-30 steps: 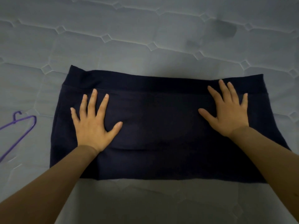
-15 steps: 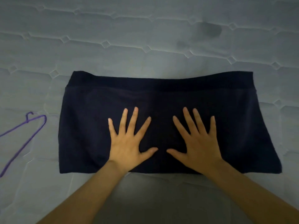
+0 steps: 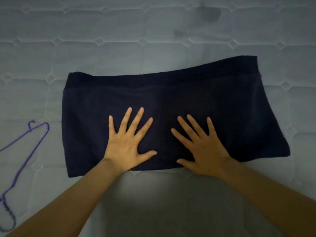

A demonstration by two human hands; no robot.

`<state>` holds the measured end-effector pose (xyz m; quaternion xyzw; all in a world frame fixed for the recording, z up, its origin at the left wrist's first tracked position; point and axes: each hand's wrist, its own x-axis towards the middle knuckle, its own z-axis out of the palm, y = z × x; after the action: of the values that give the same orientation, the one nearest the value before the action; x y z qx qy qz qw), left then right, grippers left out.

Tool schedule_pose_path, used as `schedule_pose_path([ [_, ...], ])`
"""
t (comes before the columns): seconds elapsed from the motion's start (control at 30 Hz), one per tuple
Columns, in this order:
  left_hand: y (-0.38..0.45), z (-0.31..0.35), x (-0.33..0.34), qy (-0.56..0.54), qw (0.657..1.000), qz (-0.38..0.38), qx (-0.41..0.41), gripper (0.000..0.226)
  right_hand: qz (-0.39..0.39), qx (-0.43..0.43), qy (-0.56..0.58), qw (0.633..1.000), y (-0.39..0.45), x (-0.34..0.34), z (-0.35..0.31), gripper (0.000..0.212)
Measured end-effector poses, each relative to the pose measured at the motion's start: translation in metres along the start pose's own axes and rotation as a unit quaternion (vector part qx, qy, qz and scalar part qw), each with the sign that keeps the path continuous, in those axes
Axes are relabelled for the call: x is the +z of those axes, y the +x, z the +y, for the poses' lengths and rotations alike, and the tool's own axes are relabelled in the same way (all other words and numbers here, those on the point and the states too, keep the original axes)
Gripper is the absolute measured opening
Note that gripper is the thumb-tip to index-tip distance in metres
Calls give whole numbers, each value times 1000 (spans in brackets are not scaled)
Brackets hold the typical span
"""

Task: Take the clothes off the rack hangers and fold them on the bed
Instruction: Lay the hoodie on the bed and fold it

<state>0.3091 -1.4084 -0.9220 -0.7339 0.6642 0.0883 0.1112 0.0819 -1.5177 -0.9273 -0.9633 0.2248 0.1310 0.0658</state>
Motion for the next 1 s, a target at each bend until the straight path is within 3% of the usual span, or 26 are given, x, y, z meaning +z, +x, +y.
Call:
schedule_pose_path([
  [0.1,3,-1,2,-7,1000,-25,-3,91,-21,15,15,1000,6,3,1,86],
  [0.2,1,-4,-5,-21,999,-36,15,88,52,30,68,996,-4,-7,-11,79],
  [0.3,15,-12,-23,-41,998,-43,24,84,202,12,266,943,-27,-20,-32,35],
  [0.33,25,-14,-32,-55,998,-37,24,84,216,20,350,911,-36,-22,-42,21],
  [0.37,36,-16,-42,-77,996,-30,19,85,199,64,436,875,-42,-21,-52,21],
  [0.4,49,-16,-52,-95,995,-25,17,87,167,146,525,822,-45,-21,-65,34],
  [0.47,80,-12,-69,-104,994,-12,29,87,74,337,670,658,-42,-19,-88,53],
  [0.5,96,-10,-75,-98,994,-12,37,86,23,398,727,559,-38,-16,-95,46],
  [0.53,110,-9,-81,-97,994,-25,34,87,-14,432,771,468,-32,-16,-101,35],
  [0.6,135,-7,-86,-116,990,-83,11,100,-16,460,813,357,-21,-22,-108,20],
  [0.7,158,-5,-88,-99,981,-167,5,119,68,454,860,224,-7,-30,-119,52],
  [0.77,169,-2,-91,-77,977,-201,-1,123,90,437,872,201,2,-30,-123,74],
  [0.83,177,1,-97,-77,971,-226,-19,121,103,458,864,180,11,-27,-123,77],
  [0.9,181,4,-100,-112,959,-259,-38,110,124,494,849,142,16,-23,-120,61],
  [1.0,176,1,-104,-162,939,-297,-69,71,145,492,846,144,11,-23,-119,38],
])
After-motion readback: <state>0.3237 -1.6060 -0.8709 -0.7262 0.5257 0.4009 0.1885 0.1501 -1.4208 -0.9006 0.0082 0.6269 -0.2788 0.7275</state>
